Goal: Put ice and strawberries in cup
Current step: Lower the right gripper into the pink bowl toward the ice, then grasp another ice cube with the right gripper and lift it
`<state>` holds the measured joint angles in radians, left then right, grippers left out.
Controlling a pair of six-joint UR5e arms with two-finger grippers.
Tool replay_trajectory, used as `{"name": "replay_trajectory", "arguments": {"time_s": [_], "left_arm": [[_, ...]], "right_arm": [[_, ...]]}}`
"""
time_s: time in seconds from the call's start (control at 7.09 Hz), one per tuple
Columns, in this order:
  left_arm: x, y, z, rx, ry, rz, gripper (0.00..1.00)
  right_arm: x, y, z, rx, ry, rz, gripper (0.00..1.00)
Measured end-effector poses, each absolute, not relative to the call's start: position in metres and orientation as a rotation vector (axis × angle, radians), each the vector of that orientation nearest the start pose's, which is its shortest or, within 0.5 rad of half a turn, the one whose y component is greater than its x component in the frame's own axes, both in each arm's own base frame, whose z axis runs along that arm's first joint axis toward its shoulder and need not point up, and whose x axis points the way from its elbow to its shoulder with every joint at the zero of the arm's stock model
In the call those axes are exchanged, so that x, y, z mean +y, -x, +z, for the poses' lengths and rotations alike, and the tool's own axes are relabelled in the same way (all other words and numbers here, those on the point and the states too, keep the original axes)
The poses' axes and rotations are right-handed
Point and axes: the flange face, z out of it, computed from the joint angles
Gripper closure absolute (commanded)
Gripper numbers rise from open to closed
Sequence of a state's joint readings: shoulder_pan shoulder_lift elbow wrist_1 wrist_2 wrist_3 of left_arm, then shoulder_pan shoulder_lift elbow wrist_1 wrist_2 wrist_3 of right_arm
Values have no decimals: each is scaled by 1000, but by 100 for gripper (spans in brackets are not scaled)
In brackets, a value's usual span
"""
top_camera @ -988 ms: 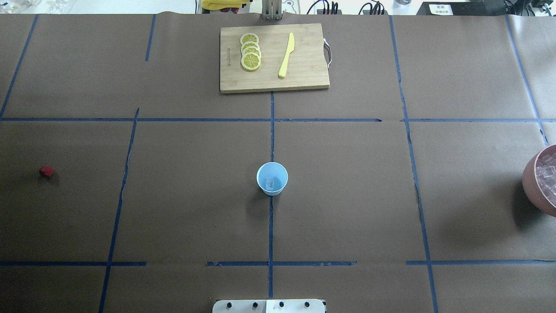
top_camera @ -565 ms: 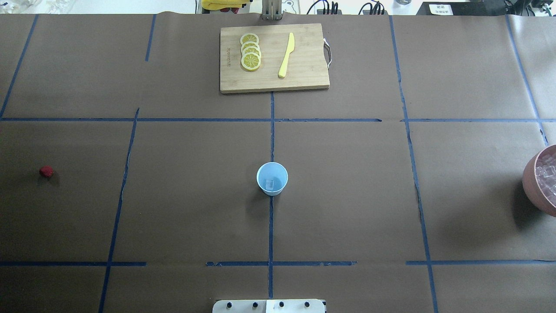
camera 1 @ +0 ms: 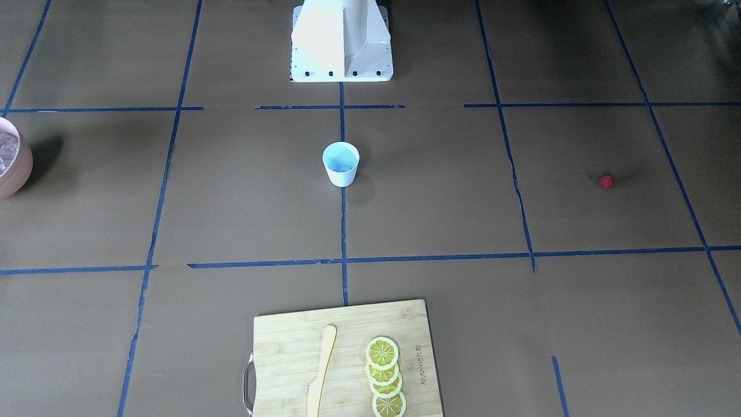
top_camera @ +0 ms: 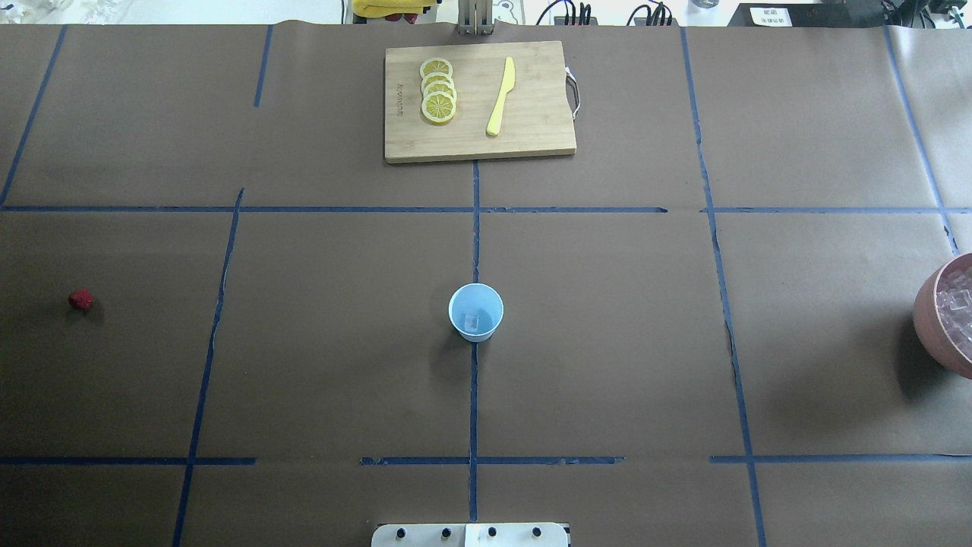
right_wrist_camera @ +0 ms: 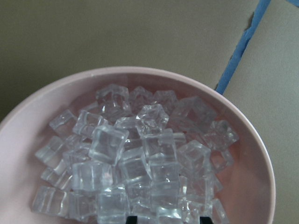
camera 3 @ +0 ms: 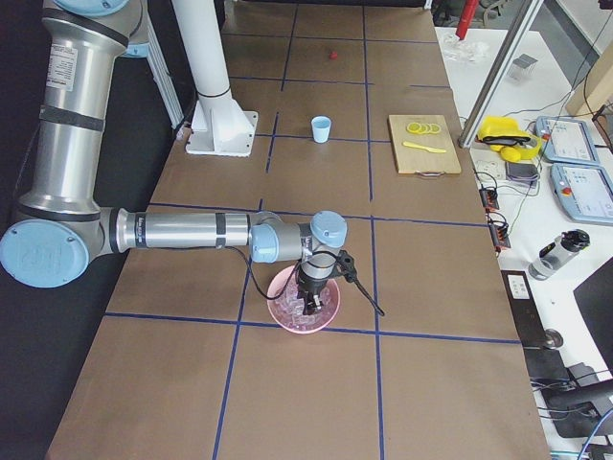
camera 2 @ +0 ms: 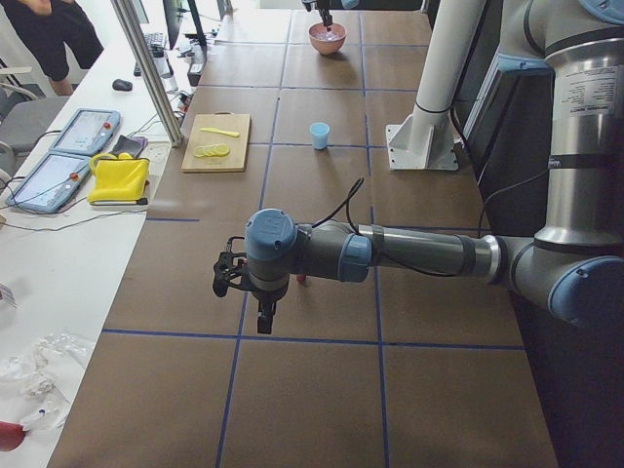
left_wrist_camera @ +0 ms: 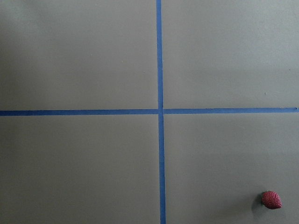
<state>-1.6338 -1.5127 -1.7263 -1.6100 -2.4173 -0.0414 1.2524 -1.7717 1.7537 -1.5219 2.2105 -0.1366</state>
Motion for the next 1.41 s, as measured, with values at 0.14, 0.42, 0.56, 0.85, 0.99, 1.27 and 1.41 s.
{"name": "replay_trajectory", "arguments": {"time_s": [0.14, 0.42, 0.56, 0.85, 0.99, 1.27, 1.41], "left_arm": [[-468, 88, 601, 853, -135, -40, 0], [-467, 87, 600, 858, -135, -40, 0], [-467, 87, 599, 860, -137, -39, 0], [-467, 87, 596, 862, -141, -37, 0], [-467, 87, 593, 862, -145, -35, 0], [-466, 87, 589, 862, -149, -33, 0], [-466, 87, 589, 862, -149, -33, 0]], "right_arm": [[-412, 59, 664, -645, 33, -451, 46], [-411, 60, 666, -645, 37, -452, 46], [-411, 60, 667, -644, 41, -452, 46], [-410, 60, 673, -643, 52, -449, 46], [-409, 60, 674, -643, 55, -447, 46], [-409, 60, 675, -643, 57, -446, 46], [-409, 60, 675, -643, 58, -445, 46]]}}
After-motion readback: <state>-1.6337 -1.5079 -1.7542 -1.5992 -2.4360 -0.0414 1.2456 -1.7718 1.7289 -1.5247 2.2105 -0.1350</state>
